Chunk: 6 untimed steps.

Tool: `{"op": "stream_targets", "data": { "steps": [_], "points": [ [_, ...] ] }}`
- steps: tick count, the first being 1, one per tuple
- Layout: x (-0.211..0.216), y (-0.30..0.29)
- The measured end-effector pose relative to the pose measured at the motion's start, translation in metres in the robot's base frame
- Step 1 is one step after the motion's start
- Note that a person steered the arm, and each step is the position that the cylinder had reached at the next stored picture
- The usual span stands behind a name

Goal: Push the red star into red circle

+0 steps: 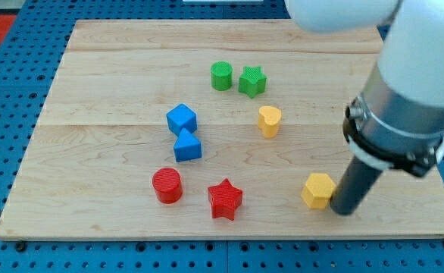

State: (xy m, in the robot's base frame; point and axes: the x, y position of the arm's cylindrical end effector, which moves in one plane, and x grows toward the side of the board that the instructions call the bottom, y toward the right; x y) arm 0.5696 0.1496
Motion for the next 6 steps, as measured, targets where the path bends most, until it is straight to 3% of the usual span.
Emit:
{"op": "stream_targets", "data": {
  "steps": [1, 2, 3, 4, 5, 6],
  "points": [
    [-0.026, -0.008],
    [0.024, 0.019],
    [0.005, -0.048],
    [-0.058, -0.082],
    [-0.057, -0.091],
    [-0.01, -0.106]
  ]
}}
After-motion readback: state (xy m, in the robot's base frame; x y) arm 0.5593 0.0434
